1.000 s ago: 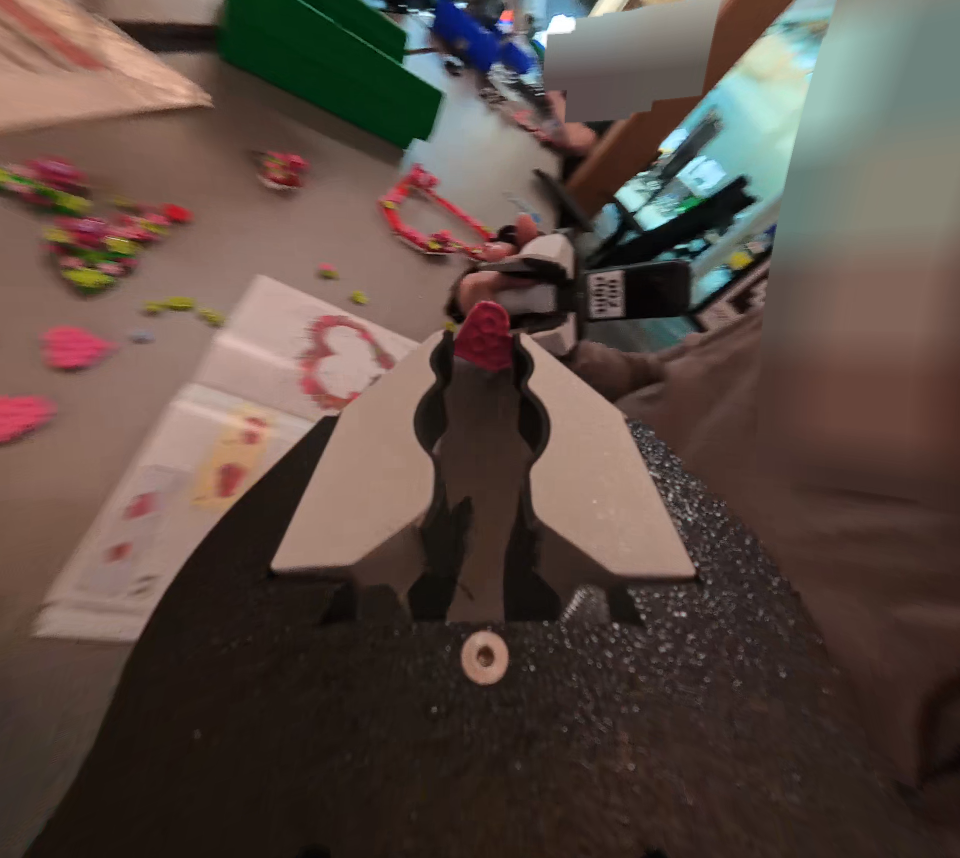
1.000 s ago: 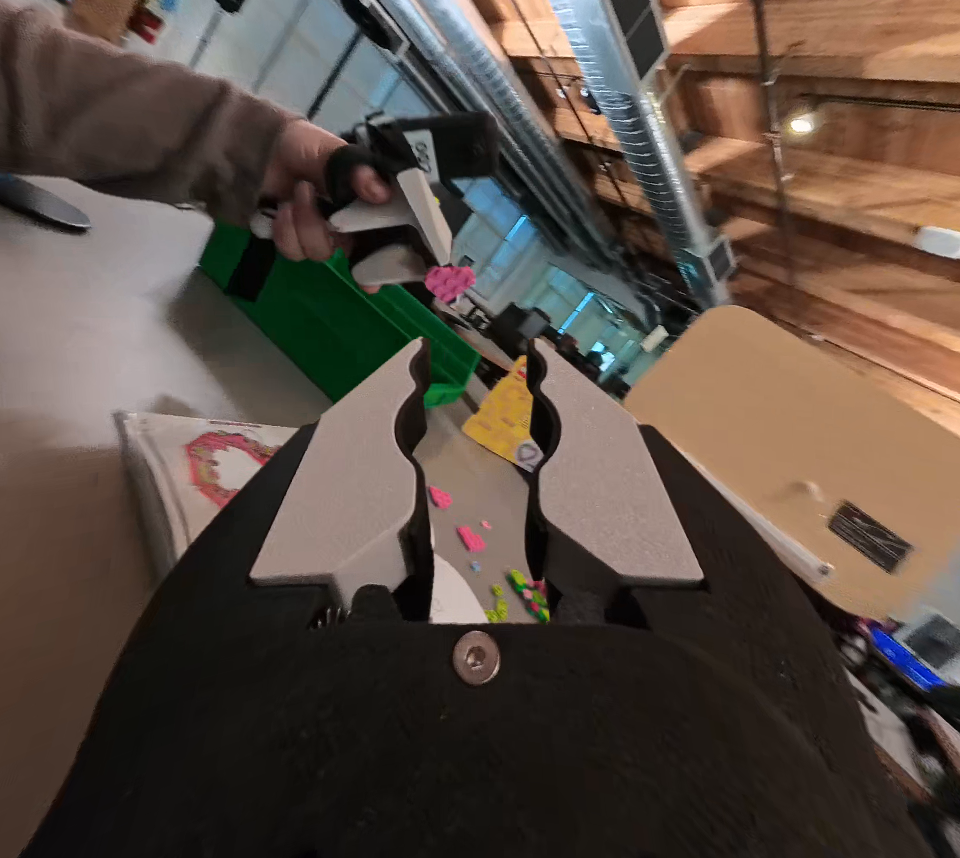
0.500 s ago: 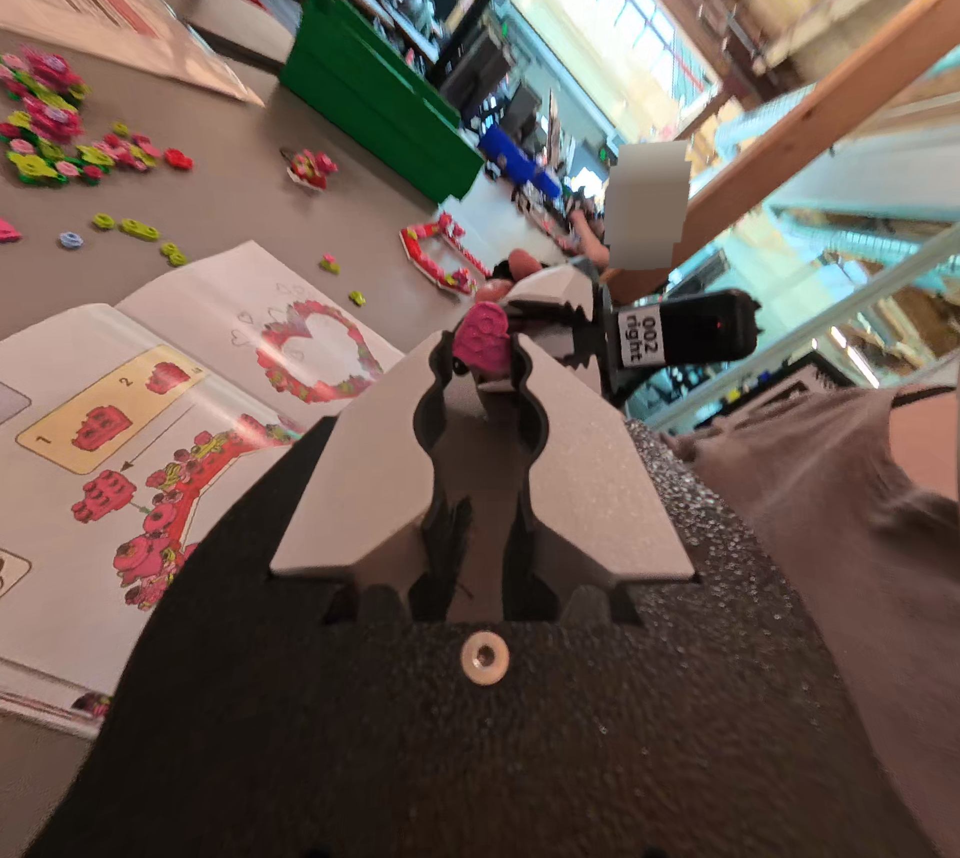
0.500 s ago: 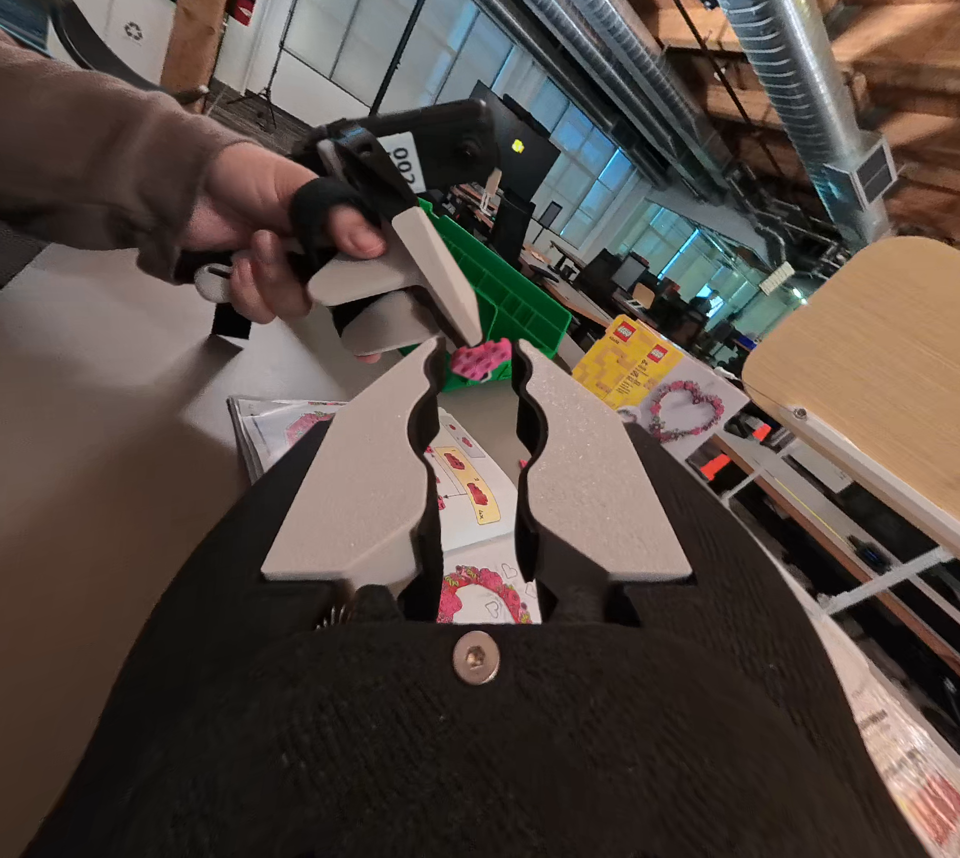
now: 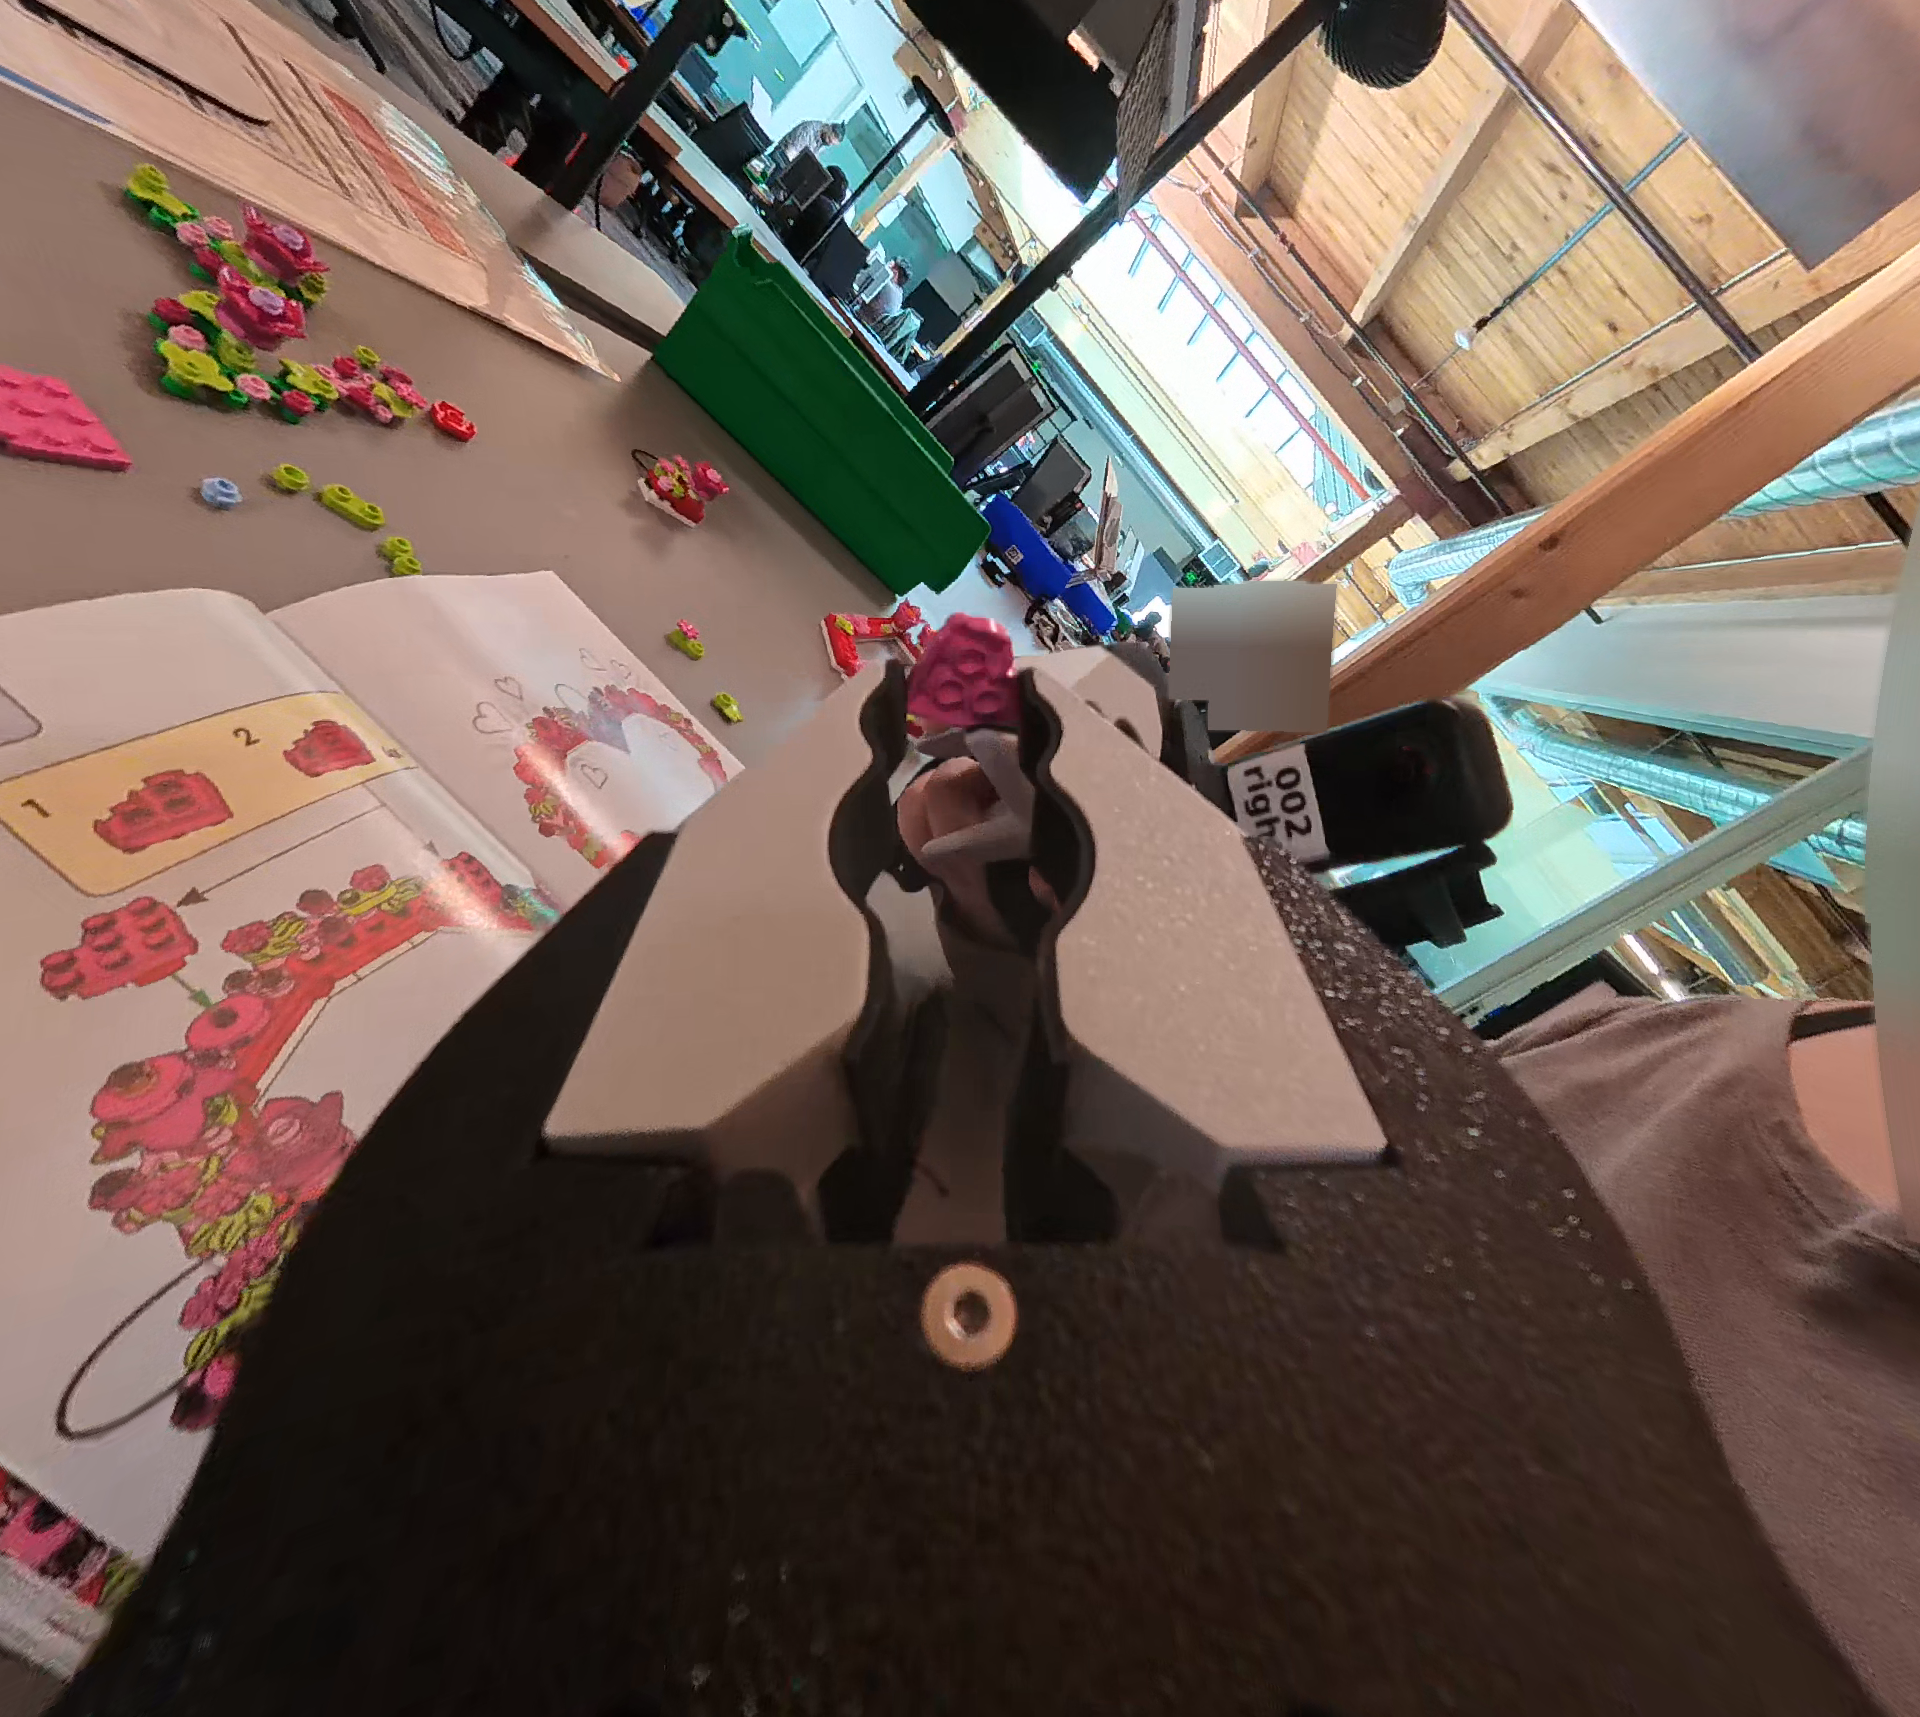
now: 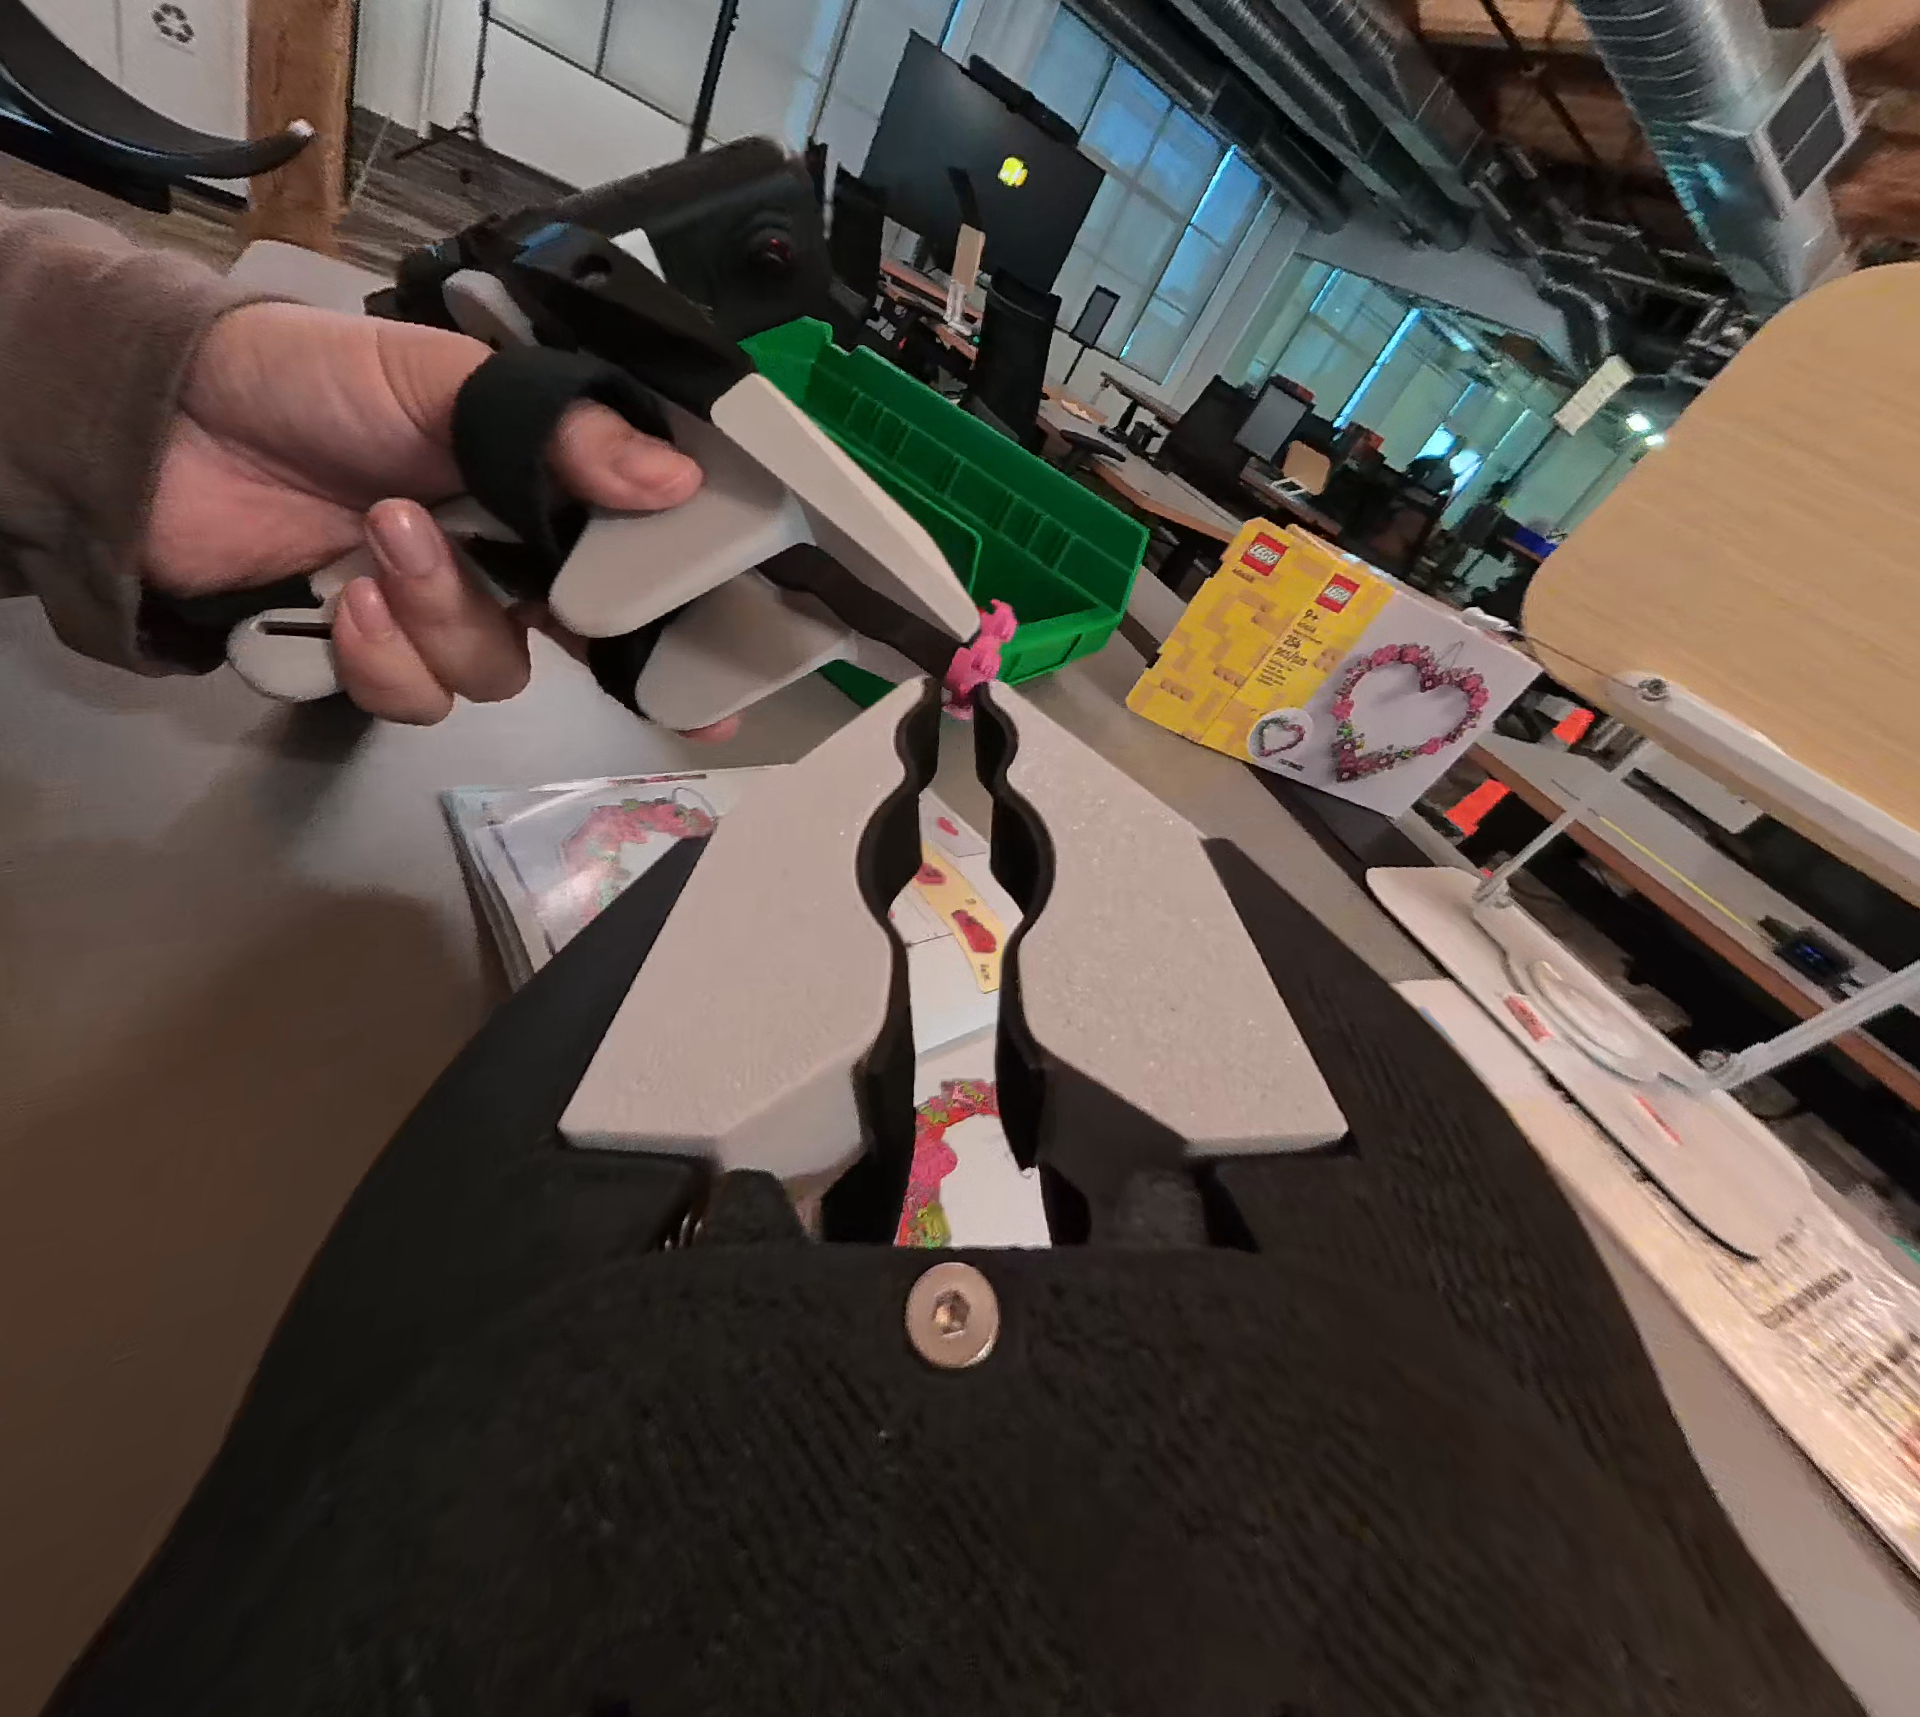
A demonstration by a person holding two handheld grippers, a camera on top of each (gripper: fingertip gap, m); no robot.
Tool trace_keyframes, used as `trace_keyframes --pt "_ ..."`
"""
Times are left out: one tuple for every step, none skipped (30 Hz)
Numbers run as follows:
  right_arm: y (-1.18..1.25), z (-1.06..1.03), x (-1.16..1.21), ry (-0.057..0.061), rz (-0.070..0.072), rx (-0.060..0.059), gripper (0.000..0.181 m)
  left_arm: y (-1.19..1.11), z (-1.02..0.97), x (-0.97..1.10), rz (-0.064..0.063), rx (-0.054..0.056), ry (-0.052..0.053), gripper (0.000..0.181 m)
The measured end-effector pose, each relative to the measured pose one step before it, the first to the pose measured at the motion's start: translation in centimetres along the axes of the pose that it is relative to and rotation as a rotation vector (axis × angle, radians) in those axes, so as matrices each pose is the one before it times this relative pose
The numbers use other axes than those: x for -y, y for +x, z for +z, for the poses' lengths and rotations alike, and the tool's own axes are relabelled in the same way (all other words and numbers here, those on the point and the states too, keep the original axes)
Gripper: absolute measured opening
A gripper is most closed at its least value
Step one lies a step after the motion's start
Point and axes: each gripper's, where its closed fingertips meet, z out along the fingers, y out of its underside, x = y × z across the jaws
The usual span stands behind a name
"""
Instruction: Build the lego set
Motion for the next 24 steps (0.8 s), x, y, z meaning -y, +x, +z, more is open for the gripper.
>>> trace_keyframes --pt "-0.170 -0.002 -0.144 -0.0078 0.0169 0.0239 0.004 -0.102 -0.193 -0.236 -0.0039 -0.0002 -0.0074 0.018" --pt "-0.235 -0.027 -0.157 -0.0069 0.0273 0.0323 0.003 -0.084 -0.237 -0.304 0.0022 -0.0018 -0.0113 0.018" --pt "-0.298 -0.020 -0.153 -0.0054 0.0322 0.0382 0.003 -0.072 -0.250 -0.352 0.0076 0.0007 -0.0152 0.019" --pt "-0.341 -0.001 -0.184 -0.0058 0.0302 0.0380 0.003 -0.086 -0.251 -0.372 0.0105 0.0046 -0.0161 0.018" --pt "-0.360 0.040 -0.175 -0.0058 0.0256 0.0344 0.003 -0.051 -0.252 -0.309 0.0132 0.0060 -0.0133 0.019" --pt "-0.345 0.057 -0.097 -0.0033 0.0216 0.0301 0.003 0.034 -0.244 -0.260 0.0220 0.0022 -0.0111 0.019" --pt "-0.317 0.054 -0.043 -0.0018 0.0177 0.0258 0.003 0.081 -0.243 -0.231 0.0211 0.0014 -0.0113 0.019" --pt "-0.247 0.046 0.014 0.0012 0.0163 0.0200 0.003 0.015 -0.267 -0.221 0.0212 0.0064 -0.0128 0.015" --pt "-0.229 -0.010 0.159 0.0108 0.0232 0.0219 0.002 -0.048 -0.299 -0.209 0.0424 0.0102 -0.0149 0.009" --pt "-0.019 -0.033 0.163 0.0120 0.0306 0.0114 0.003 0.114 -0.319 -0.121 0.0394 0.0030 -0.0124 0.005" --pt "0.258 -0.081 0.027 0.0051 0.0253 -0.0036 0.003 0.125 -0.313 -0.040 0.0500 0.0043 -0.0102 0.006" --pt "0.283 -0.130 -0.097 -0.0019 0.0243 -0.0023 0.003 -0.275 -0.295 0.014 0.0655 0.0339 -0.0056 0.010" --pt "0.220 -0.146 -0.102 -0.0013 0.0348 0.0043 0.003 -0.565 -0.256 -0.018 0.0858 0.0555 -0.0075 0.013" --pt "0.146 -0.119 -0.046 0.0026 0.0480 0.0126 0.002 -0.459 -0.164 -0.096 0.1002 0.0504 -0.0118 0.017" --pt "-0.022 -0.109 0.004 0.0057 0.0491 0.0241 0.002 -0.277 -0.029 -0.147 0.0956 0.0397 -0.0151 0.021" --pt "-0.079 -0.117 0.073 0.0080 0.0327 0.0214 0.002 0.056 0.087 -0.126 0.0766 0.0163 -0.0176 0.024" --pt "-0.106 -0.100 0.011 0.0017 0.0096 0.0152 0.002 0.339 0.161 -0.010 0.0527 -0.0058 -0.0142 0.026" --pt "-0.143 -0.081 -0.173 -0.0108 -0.0091 0.0114 0.003 0.467 0.194 0.154 0.0285 -0.0206 -0.0066 0.029" --pt "-0.127 -0.048 -0.291 -0.0197 -0.0213 0.0050 0.002 0.503 0.182 0.246 0.0132 -0.0294 -0.0016 0.032" --pt "-0.206 -0.018 -0.322 -0.0220 -0.0245 0.0078 0.002 0.367 0.178 0.284 0.0052 -0.0267 0.0025 0.032" --pt "-0.319 0.010 -0.234 -0.0160 -0.0180 0.0149 0.002 0.311 0.164 0.198 0.0063 -0.0251 -0.0018 0.031" --pt "-0.370 0.012 -0.110 -0.0081 -0.0080 0.0209 0.002 0.160 0.163 0.056 0.0099 -0.0164 -0.0105 0.030" --pt "-0.376 0.010 -0.026 -0.0031 -0.0016 0.0233 0.002 0.140 0.149 -0.086 0.0168 -0.0132 -0.0180 0.026" --pt "-0.322 0.004 -0.020 -0.0017 0.0013 0.0209 0.002 0.112 0.128 -0.193 0.0214 -0.0091 -0.0231 0.020"
